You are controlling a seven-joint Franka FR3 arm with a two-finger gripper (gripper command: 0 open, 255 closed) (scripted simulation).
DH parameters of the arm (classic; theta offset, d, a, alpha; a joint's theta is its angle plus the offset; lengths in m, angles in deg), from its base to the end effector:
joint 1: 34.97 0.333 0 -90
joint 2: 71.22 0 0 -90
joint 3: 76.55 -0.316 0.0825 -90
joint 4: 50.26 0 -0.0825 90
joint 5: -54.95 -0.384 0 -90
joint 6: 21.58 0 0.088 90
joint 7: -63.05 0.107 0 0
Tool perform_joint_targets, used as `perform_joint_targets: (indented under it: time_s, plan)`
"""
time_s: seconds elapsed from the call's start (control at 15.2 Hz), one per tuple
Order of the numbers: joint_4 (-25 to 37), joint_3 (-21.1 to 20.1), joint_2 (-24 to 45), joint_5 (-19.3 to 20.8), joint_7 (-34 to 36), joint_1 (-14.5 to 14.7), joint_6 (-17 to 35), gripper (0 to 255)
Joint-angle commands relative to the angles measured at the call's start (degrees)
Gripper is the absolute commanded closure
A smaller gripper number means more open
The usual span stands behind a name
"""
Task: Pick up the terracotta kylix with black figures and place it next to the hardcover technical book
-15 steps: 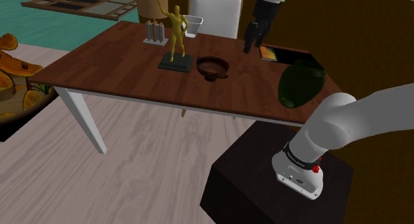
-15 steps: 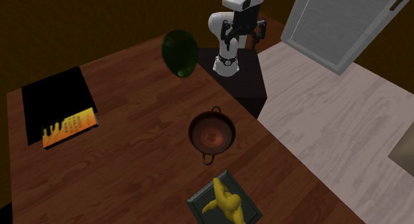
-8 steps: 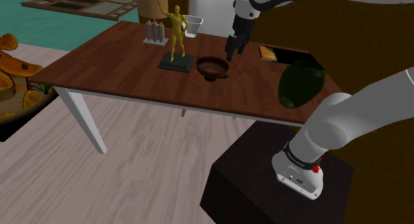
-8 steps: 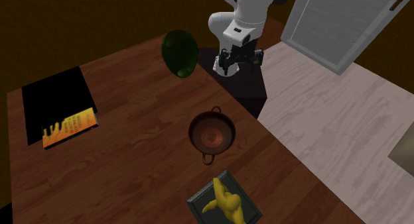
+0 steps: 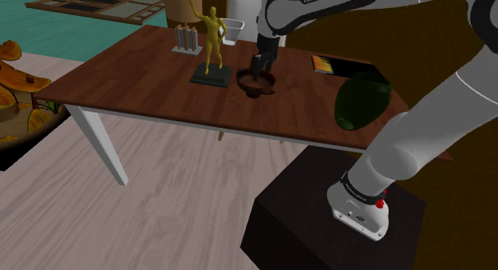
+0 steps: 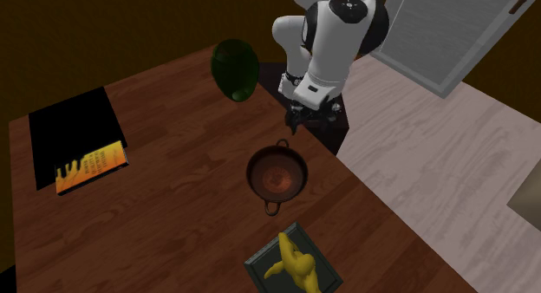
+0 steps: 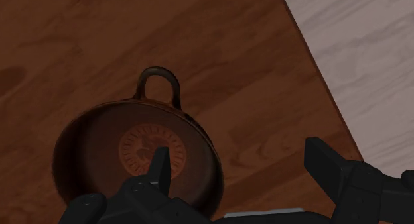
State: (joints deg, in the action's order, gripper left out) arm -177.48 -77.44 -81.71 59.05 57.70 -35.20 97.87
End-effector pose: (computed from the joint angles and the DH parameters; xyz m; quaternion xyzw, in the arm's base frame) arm 0.4967 0.0024 0.4571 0.9968 0.0691 0.0223 0.0339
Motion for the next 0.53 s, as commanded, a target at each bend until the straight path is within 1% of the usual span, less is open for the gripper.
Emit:
perform_joint_targets:
  time_s: [0.0, 0.33, 0.46]
  plan:
    - [2.1, -0.1, 4.4, 1.0, -0.1, -0.1, 2.5, 0]
    - [8.4, -0.2, 14.9, 3.4, 0.2, 0.0, 7.1, 0]
    - [7.8, -0.1, 15.7, 3.6, 0.3, -0.1, 8.5, 0]
